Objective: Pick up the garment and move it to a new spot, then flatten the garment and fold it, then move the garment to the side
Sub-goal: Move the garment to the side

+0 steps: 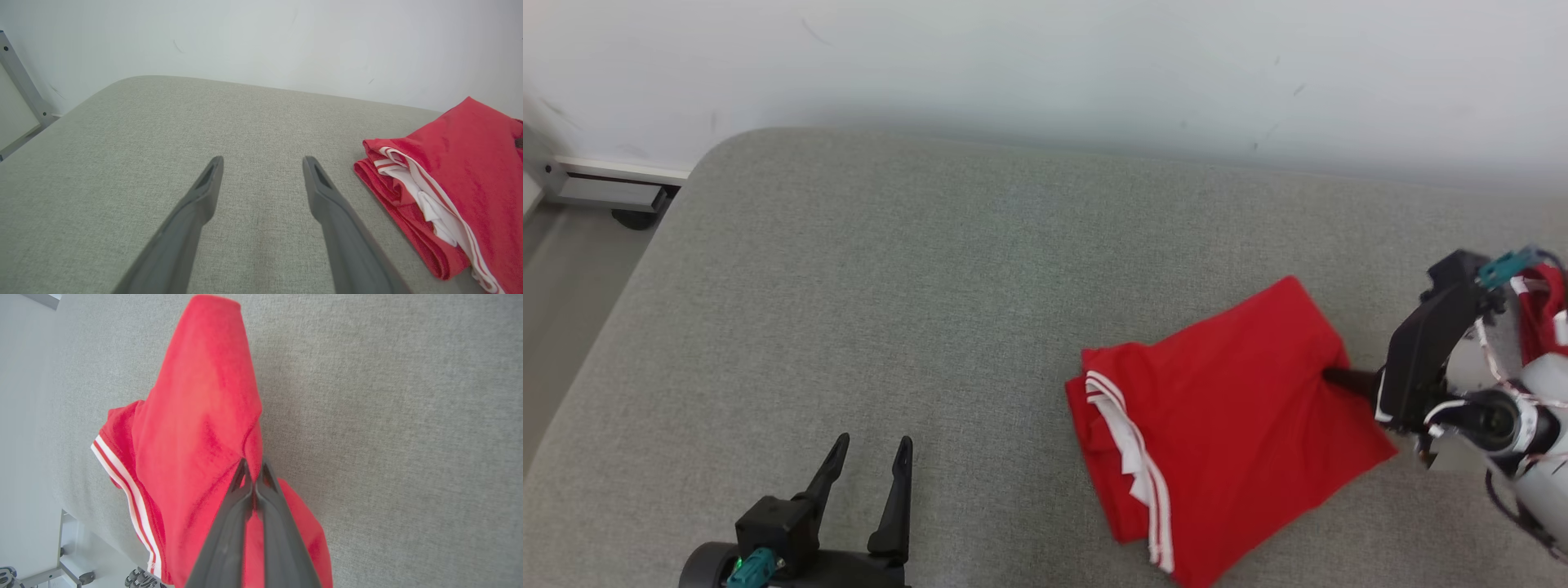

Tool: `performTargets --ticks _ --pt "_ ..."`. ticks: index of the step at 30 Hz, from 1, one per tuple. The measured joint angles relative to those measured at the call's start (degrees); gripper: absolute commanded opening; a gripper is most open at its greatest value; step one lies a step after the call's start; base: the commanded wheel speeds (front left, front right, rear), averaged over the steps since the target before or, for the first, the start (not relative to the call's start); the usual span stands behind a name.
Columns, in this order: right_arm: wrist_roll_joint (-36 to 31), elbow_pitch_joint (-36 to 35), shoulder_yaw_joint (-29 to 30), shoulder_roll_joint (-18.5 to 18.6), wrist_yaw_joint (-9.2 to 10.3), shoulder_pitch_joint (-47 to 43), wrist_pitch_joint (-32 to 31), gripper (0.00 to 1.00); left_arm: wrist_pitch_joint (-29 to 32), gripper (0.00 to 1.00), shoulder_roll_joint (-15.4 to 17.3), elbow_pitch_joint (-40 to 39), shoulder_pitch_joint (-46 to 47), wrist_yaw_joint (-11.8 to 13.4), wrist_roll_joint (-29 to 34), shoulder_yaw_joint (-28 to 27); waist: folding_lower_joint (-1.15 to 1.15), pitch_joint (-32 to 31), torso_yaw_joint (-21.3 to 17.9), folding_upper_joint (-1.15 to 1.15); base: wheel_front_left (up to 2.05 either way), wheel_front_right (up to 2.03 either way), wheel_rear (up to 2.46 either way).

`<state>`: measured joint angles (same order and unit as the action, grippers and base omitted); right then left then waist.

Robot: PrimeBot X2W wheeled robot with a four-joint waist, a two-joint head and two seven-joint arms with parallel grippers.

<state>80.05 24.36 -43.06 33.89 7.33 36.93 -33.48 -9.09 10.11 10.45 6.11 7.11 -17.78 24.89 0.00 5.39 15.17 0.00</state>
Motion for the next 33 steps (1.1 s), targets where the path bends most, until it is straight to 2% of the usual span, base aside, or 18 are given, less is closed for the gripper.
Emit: performTargets --ticks 13,22,33 --pt "-2.56 3.77 2.52 4.97 0.01 8.66 -2.91 0.0 0.32 1.0 -0.26 -0.67 0.01 0.0 0.14 -0.31 0.0 1.82 -1.57 0.0 0.0 0.0 0.0" --pt "-3.61 4.88 4.21 6.01 0.05 12.59 -3.83 0.0 0.52 1.0 -0.11 -2.1 0.04 0.0 0.82 -1.59 0.0 4.16 -3.46 0.0 0.0 0.0 0.0" --pt "-5.59 5.08 6.62 8.24 0.05 18.64 -4.9 0.0 1.05 1.0 -0.11 -3.77 0.76 0.0 2.23 -2.4 0.0 7.54 -7.59 0.01 0.0 0.0 0.0"
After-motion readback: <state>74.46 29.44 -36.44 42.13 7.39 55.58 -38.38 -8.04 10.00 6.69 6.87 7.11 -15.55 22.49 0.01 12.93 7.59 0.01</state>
